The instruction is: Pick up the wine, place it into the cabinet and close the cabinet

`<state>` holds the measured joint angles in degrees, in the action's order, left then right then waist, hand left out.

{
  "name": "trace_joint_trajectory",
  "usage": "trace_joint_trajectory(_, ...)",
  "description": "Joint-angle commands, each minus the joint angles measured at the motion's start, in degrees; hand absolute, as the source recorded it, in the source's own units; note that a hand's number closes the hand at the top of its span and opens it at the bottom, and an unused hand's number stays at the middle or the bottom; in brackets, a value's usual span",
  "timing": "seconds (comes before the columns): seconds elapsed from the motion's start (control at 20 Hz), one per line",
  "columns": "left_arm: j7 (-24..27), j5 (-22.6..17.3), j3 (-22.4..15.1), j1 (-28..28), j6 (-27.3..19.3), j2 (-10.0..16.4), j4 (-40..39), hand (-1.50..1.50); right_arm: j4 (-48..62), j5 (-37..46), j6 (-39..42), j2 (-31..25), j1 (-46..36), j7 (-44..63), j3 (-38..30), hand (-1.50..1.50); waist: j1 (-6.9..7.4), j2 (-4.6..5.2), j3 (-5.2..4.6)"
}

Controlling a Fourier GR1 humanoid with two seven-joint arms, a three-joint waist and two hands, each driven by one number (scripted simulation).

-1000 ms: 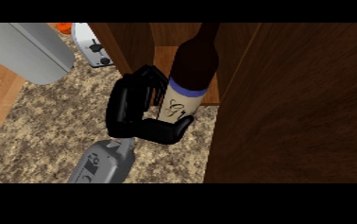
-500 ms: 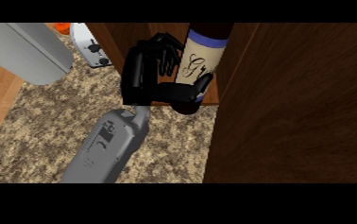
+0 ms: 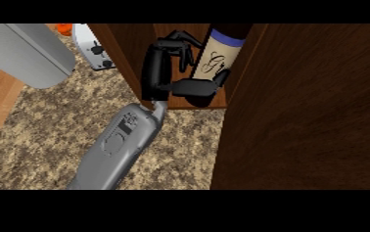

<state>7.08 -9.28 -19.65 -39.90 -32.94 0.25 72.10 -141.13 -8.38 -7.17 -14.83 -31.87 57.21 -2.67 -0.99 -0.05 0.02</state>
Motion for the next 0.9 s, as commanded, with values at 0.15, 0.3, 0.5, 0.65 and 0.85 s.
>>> trace_joint_trajectory(0.15, 7.5, 0.0, 3.0, -2.7, 2.7, -0.2, -11.2, 1.5, -5.6, -3.5, -0.5, 0.8, 1.2, 2.1, -0.6, -1.5, 0.05, 0.07, -0.02)
trace_joint_trajectory(0.3, 6.2, -3.0, -0.4, -4.0, -0.7, -0.2, -11.2, 1.5, -4.2, -8.5, 2.2, -0.2, 2.3, 0.1, -4.3, -1.5, -0.14, 0.08, 0.02)
trace_joint_trajectory(0.5, 13.4, -5.2, 3.6, -4.8, 3.1, -0.2, -18.4, 1.5, -1.6, -4.9, 1.7, 2.0, 1.9, -3.2, -1.9, -1.5, -0.03, 0.27, -0.02)
trace_joint_trajectory(0.65, 13.2, -7.7, 1.3, -5.5, 1.3, -0.2, -20.7, 1.5, -3.4, -6.0, 0.7, 0.0, -1.0, 2.6, -2.6, -1.5, -0.3, 0.11, -0.04)
trace_joint_trajectory(0.85, 20.0, -10.4, 0.3, -2.2, 3.5, -0.2, -25.4, 1.5, -4.1, -7.1, 1.8, 0.5, 1.1, 1.2, -3.2, -1.5, -0.39, 0.19, -0.02)
